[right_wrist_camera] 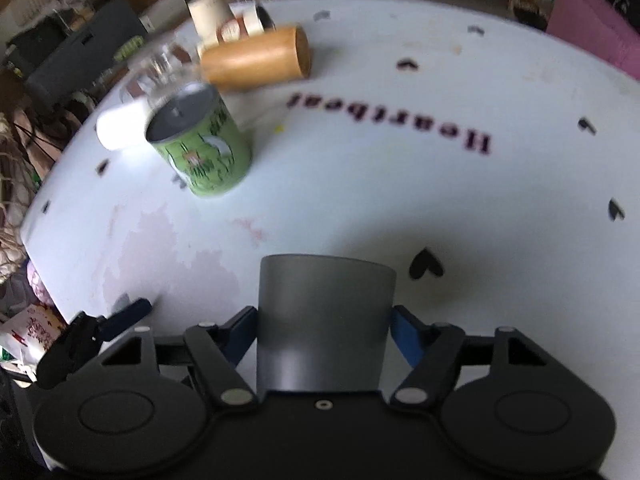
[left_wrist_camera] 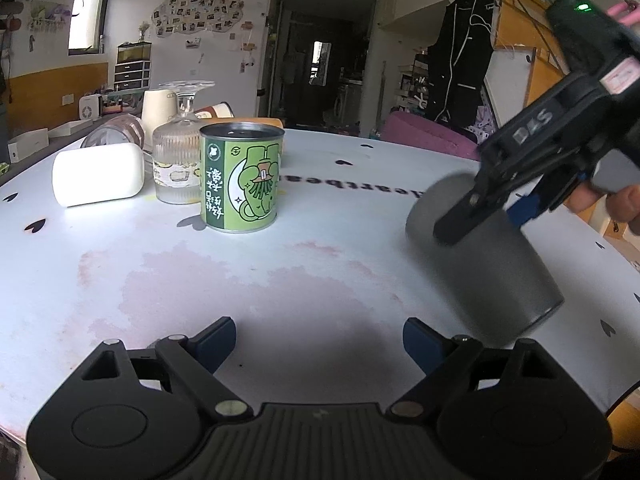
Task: Flip cup upright
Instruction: 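Grasp the grey cup with the right tool while the left tool releases it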
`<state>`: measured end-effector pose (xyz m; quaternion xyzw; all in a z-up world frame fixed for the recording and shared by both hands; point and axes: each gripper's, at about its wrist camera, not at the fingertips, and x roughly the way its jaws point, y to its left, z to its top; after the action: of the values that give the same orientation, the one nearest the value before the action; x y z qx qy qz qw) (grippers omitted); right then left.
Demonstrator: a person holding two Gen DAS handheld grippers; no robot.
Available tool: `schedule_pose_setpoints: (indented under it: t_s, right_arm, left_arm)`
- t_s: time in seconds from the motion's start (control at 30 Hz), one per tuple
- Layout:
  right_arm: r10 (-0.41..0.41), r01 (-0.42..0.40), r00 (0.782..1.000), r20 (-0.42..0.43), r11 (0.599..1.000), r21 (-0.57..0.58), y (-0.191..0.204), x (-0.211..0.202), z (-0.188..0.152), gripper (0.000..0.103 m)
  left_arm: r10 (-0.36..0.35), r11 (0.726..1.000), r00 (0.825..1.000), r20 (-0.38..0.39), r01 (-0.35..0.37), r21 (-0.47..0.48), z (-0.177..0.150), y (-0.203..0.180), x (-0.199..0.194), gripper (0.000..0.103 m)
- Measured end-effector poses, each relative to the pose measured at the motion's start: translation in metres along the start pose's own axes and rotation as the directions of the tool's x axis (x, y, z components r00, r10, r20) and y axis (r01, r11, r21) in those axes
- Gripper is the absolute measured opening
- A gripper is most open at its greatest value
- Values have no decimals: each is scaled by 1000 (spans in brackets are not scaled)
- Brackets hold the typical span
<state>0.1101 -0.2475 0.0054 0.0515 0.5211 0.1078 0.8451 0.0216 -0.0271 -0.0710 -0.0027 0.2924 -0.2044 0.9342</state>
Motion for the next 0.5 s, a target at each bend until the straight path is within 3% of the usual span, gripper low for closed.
schedule_pose_setpoints:
  t_s: [0.13,0.27,0.37,0.5]
  right_arm:
    - [-15,16,991,136,1000,-6,-13,-30,-5,73]
    - [-86,83,965,248,996,21,-39,-51,-4,73]
    - [-168,153,928,333,986,71,-69,-63,-6,73]
    - [-342,315,849,403,940,133,-110,-65,-9,72]
  left_arm:
    - [-2,1000,1000,3,2,6,0,-2,-1,91]
    - [-6,1000,1000,3,6,13,1,-5,0,91]
    - [-7,1000,1000,2,7,18,1,-6,1,91]
    - [-6,1000,1000,-2,6,23,2,-8,2,91]
